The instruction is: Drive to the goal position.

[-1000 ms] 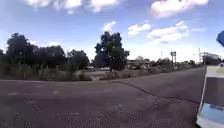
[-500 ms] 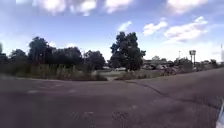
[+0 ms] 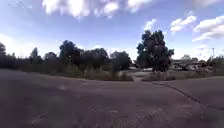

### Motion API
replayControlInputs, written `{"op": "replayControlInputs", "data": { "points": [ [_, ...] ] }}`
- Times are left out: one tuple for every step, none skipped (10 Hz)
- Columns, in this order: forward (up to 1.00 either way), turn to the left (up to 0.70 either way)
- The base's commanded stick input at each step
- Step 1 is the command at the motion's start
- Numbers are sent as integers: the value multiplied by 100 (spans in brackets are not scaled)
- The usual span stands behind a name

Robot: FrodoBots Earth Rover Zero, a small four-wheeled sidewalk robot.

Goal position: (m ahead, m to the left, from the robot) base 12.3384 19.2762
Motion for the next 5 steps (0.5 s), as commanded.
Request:
{"op": "replayControlInputs", "data": {
  "points": [
    [0, 100],
    [0, 100],
    [0, 100],
    [0, 100],
    [0, 100]
  ]
}}
